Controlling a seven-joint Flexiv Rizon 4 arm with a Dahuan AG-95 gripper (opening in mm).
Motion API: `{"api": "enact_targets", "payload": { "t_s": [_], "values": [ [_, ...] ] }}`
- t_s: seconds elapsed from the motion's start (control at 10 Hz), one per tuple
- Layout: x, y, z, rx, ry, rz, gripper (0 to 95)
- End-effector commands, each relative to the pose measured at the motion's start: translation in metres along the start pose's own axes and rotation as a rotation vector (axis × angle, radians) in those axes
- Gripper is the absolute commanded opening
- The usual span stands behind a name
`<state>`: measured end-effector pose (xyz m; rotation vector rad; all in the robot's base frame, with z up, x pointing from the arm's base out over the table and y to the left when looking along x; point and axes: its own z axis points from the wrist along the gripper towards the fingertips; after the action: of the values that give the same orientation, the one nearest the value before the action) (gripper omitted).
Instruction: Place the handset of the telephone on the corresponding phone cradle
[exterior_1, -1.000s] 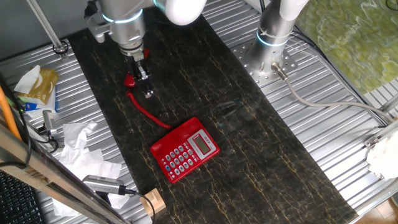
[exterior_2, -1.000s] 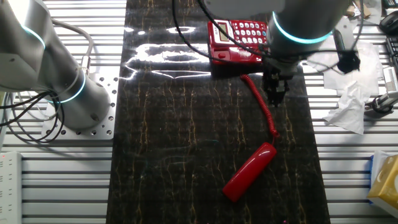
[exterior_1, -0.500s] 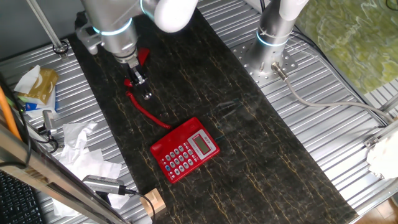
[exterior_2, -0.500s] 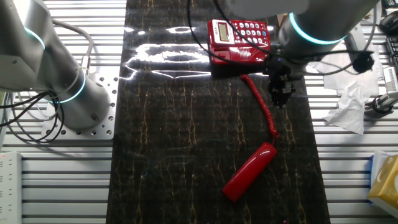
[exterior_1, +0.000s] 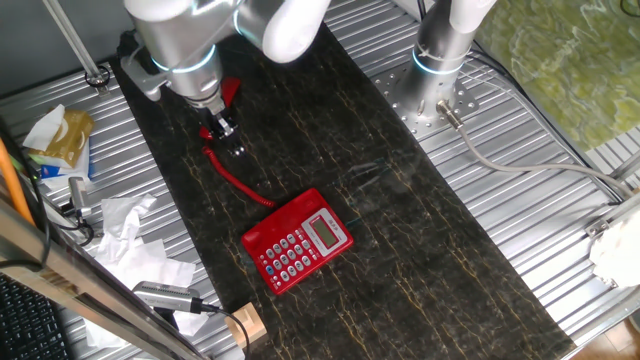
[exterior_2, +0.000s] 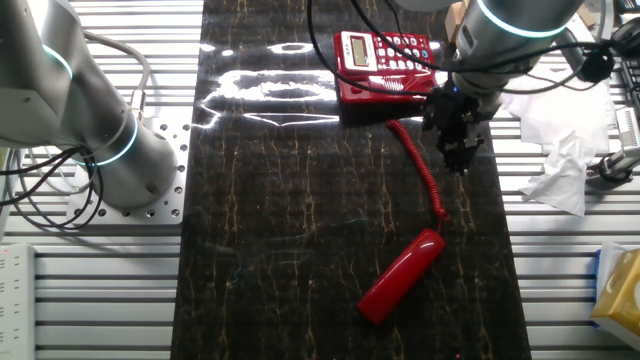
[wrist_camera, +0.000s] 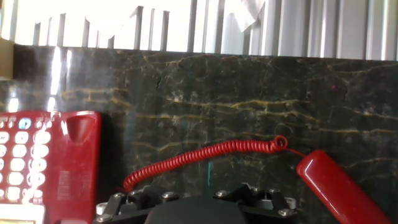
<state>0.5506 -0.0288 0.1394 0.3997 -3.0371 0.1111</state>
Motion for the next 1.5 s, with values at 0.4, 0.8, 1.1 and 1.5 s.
{"api": "enact_targets", "payload": {
  "t_s": [0.4,0.8,1.1,1.5],
  "values": [
    [0.008,-0.020,0.004,0.012,0.003,-0.019,76.0],
    [0.014,-0.036,0.013,0.010,0.002,-0.033,76.0],
    [0.020,-0.046,0.015,0.004,0.003,-0.051,76.0],
    [0.024,-0.053,0.018,0.001,0.006,-0.058,76.0]
  ]
}}
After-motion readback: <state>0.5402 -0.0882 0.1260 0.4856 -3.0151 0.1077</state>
